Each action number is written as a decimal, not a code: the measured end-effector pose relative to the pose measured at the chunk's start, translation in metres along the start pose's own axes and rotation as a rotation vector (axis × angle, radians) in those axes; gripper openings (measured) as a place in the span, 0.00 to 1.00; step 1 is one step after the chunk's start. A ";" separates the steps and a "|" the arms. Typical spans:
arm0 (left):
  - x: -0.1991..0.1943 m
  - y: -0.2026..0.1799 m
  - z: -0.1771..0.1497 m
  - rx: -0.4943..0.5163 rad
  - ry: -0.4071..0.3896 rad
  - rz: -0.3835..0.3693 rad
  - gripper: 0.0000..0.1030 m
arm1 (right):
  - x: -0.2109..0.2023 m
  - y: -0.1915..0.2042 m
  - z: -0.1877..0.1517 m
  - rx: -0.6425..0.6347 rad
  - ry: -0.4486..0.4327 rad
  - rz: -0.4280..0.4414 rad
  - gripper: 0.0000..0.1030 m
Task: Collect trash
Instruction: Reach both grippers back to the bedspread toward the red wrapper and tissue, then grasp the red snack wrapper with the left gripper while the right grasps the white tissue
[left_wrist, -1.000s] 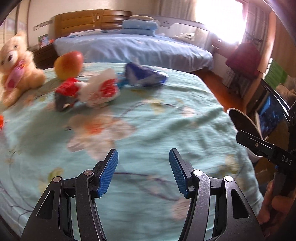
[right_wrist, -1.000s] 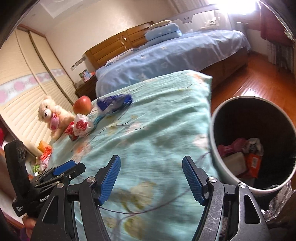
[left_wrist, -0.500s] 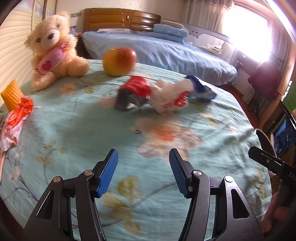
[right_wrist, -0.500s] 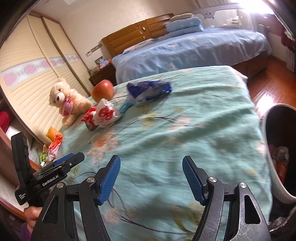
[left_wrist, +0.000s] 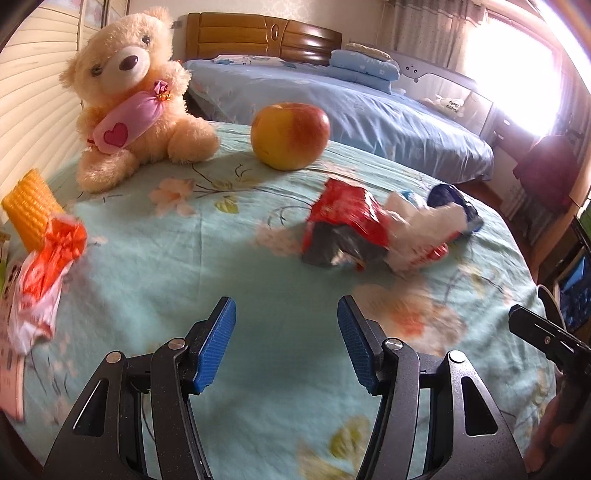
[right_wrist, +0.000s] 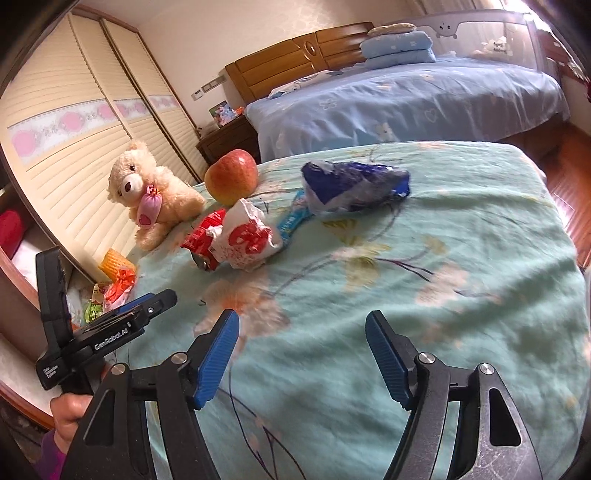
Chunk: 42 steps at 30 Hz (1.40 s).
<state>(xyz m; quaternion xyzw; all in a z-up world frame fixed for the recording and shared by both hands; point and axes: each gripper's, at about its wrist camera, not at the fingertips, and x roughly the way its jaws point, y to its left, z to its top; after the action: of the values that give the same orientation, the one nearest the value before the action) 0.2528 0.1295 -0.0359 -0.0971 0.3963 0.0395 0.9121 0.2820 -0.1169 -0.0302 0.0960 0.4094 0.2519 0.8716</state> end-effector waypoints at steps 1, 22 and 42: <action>0.003 0.002 0.003 0.001 0.001 -0.003 0.56 | 0.004 0.002 0.002 -0.004 0.002 0.002 0.71; 0.049 -0.001 0.041 0.103 0.059 -0.106 0.29 | 0.065 0.030 0.036 -0.083 0.054 0.056 0.70; 0.019 -0.017 0.020 0.120 0.023 -0.152 0.01 | 0.047 0.020 0.027 -0.088 0.042 0.055 0.29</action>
<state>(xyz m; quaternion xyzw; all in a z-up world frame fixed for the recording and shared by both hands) 0.2831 0.1167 -0.0338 -0.0727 0.3998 -0.0549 0.9121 0.3207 -0.0745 -0.0368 0.0637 0.4132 0.2956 0.8590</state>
